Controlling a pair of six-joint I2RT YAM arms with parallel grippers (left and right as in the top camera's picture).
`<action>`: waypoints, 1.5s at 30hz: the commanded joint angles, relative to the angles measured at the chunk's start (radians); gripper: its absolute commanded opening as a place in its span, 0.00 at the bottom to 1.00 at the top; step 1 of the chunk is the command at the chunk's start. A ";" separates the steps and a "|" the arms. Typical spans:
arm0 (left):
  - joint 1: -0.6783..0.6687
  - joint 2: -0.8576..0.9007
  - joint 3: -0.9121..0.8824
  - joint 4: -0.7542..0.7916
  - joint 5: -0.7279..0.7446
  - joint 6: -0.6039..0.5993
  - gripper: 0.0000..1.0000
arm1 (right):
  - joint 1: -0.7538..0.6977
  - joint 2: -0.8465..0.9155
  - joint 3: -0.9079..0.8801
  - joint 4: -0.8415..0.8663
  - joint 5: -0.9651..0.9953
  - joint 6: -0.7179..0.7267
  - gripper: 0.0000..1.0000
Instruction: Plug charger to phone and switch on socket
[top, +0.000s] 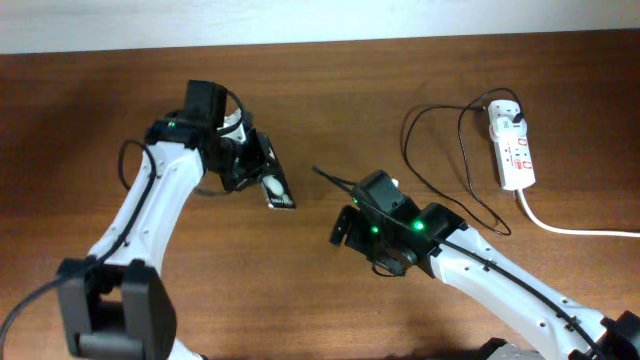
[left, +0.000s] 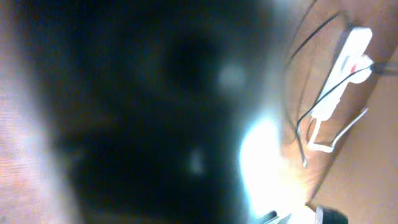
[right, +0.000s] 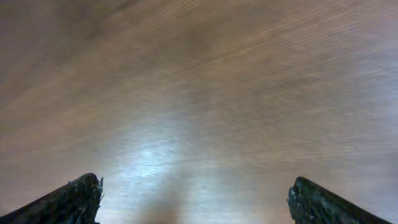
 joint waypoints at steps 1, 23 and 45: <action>-0.012 0.069 0.097 -0.118 0.089 0.156 0.00 | -0.005 -0.010 -0.002 -0.069 0.076 -0.011 0.99; -0.063 0.078 0.097 -0.614 0.789 0.264 0.00 | -0.005 -0.009 -0.003 -0.323 0.237 -0.011 0.98; -0.063 0.078 0.097 -0.614 0.789 0.264 0.00 | -0.429 0.567 0.807 -0.150 0.338 -0.471 0.95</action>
